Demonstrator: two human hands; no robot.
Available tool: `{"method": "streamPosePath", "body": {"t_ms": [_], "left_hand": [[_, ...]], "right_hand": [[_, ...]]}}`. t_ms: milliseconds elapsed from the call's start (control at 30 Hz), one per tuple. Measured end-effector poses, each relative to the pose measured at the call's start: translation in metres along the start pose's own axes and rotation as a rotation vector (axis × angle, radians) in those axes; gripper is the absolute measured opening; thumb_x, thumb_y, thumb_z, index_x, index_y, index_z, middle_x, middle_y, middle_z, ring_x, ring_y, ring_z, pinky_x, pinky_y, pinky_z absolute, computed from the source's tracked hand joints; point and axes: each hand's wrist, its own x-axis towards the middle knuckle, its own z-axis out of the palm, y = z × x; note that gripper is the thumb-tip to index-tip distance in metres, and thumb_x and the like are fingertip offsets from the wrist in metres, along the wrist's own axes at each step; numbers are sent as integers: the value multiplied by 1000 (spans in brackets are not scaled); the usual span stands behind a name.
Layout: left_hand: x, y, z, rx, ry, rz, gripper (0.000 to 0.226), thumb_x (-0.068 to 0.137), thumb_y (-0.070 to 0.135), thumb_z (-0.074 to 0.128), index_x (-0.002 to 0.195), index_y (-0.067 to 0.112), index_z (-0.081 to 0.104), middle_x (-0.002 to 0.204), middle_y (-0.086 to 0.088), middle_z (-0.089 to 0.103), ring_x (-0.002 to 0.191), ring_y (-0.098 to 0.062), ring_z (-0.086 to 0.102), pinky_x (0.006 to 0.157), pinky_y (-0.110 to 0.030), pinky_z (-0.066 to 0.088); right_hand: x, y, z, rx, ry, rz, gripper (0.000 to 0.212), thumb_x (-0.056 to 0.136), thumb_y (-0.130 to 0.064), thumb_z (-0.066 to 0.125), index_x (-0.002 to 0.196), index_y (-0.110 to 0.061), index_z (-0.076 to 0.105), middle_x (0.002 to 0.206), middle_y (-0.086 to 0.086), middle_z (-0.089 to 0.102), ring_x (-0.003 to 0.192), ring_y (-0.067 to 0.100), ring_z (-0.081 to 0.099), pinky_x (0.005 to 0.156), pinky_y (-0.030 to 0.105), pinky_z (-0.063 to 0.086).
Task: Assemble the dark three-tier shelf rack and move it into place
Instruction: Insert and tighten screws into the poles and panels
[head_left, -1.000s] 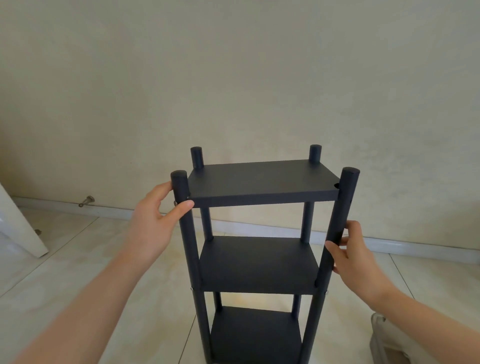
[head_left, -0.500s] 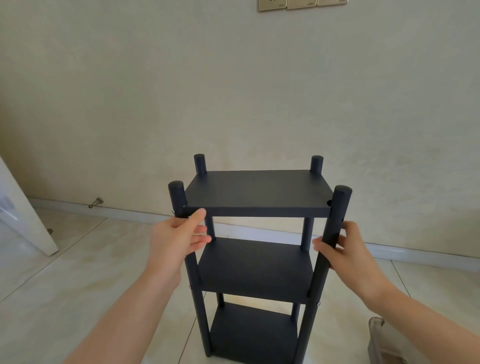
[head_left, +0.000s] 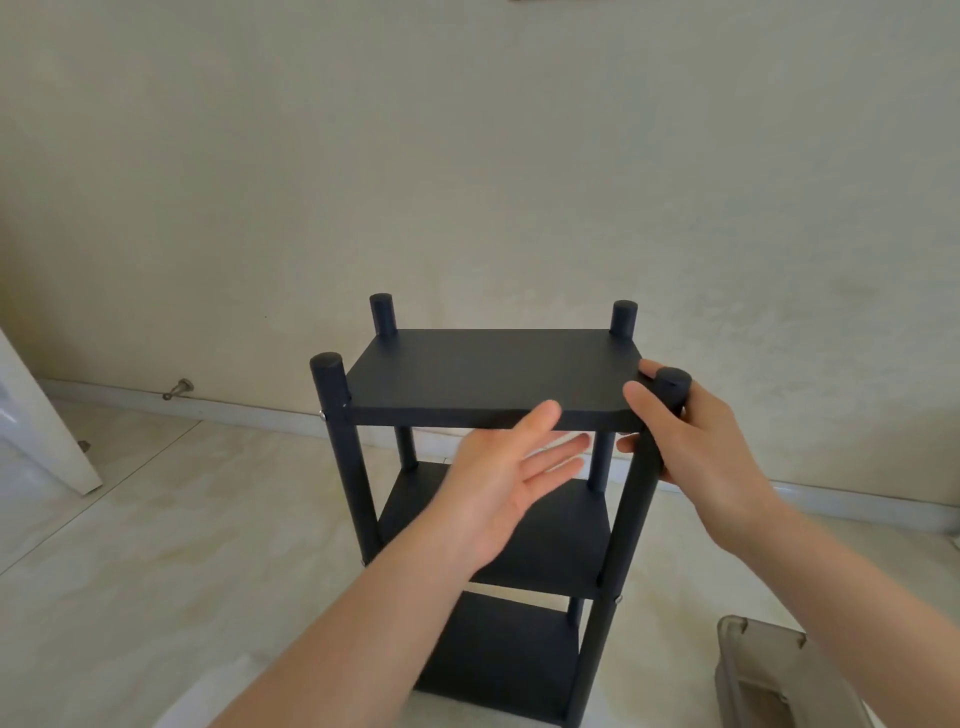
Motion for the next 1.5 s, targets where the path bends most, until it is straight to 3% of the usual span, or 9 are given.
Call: {"method": "streamPosePath", "body": {"t_ms": [167,467,700,833,1033,1133,1300,1433,1500], "left_hand": [[14,-20,23,19,-82,18,28,94,17,70,121,9,67,114,-11,75,109,-27,71,84,-27,59],[20,-28,20,27,-50,42,28,94,11,68,121,6,68,116,-13,74,109,-27,72,88,-28,59],[20,-30,18,49,-58,64,26,91,13,70,116,9,70,114,-12,75,107,-26,72,85,-27,59],[19,-30,16,76,-92,71,27,93,13,68,120,9,68,117,-10,74,108,-25,72,87,-28,59],[19,-31,14,37,-132,76,34,83,18,74,115,8,70,111,-10,76,108,-30,71,85,-29,59],[20,-30,11,52,-164,84,32,85,18,73,116,9,71,117,-11,74,110,-29,71,85,-28,59],[22,-30,8,158,-191,115,48,84,27,69,129,14,61,122,-7,72,114,-25,69,91,-28,57],[25,-26,1,182,-196,107,38,85,26,66,122,16,65,122,-6,72,113,-25,69,88,-26,57],[27,-22,-3,201,-191,84,30,86,26,65,114,15,71,120,-6,73,112,-25,70,84,-24,57]], "right_hand": [[3,4,-1,6,18,2,41,96,-29,63,135,-32,54,114,-5,67,105,17,66,100,45,51],[6,7,-8,-87,25,4,43,90,-26,66,132,-31,59,108,-8,71,101,18,69,97,47,53],[0,1,-24,-111,-113,11,41,90,-29,69,127,-37,54,115,-9,67,110,16,64,93,42,56],[-5,-5,-37,-131,-143,-41,31,90,-20,69,119,-30,64,120,-12,66,102,6,68,85,30,58],[-9,-10,-49,-132,-262,-64,34,93,-5,61,116,-30,68,116,-14,71,107,5,67,100,32,50],[-10,-13,-56,-252,-298,-168,45,93,-1,60,122,-35,62,117,-20,69,116,-3,59,105,29,44],[-9,-9,-61,-417,-357,-247,29,100,-15,53,120,-37,54,125,-23,61,129,1,50,110,38,40],[-15,-4,-53,-614,-258,-364,32,101,-28,51,127,-45,42,136,-37,41,134,0,34,102,9,28],[-17,-3,-47,-700,-215,-369,44,101,-33,50,143,-34,37,155,-24,24,147,3,14,111,18,22]]}}
